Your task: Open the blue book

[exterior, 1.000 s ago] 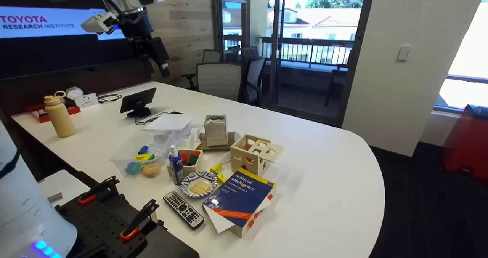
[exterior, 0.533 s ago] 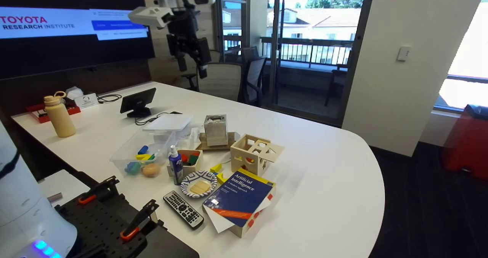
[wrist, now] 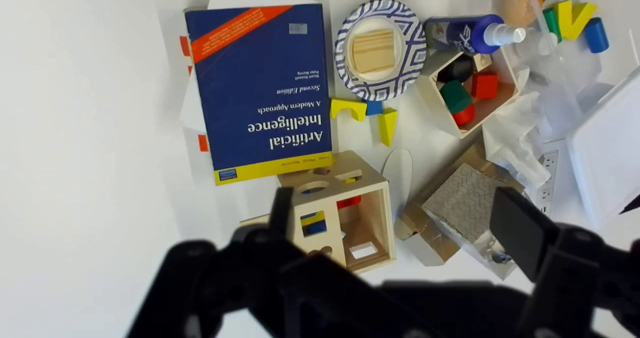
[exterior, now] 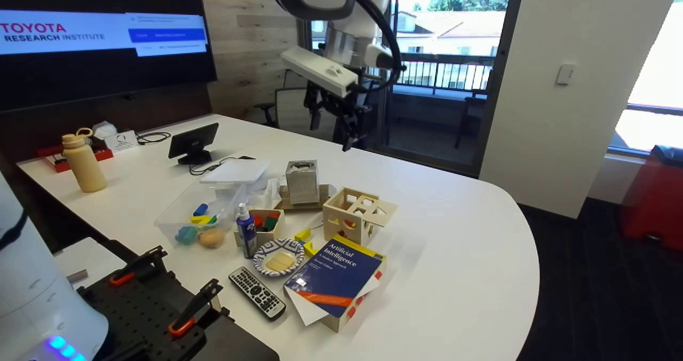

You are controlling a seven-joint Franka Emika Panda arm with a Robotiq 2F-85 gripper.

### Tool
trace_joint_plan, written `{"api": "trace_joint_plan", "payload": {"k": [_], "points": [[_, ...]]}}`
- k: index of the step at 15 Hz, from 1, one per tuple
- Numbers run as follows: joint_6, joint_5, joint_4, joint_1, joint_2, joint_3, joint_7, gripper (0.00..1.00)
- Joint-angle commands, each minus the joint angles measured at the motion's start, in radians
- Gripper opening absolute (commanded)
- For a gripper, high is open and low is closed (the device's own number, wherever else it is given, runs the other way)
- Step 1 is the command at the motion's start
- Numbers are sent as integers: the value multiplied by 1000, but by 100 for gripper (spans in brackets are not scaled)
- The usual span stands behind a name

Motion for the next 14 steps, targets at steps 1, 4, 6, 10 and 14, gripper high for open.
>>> {"api": "trace_joint_plan", "payload": {"k": [1, 4, 6, 10, 14], "points": [[-94, 128, 201, -156, 255, 58, -150, 100], [-125, 183, 330, -298, 427, 132, -193, 100], [-149, 192, 416, -378, 533, 182, -188, 100], [-215, 180, 576, -495, 731, 267, -144, 100], [-236, 153, 711, -561, 895, 326, -83, 100]]}}
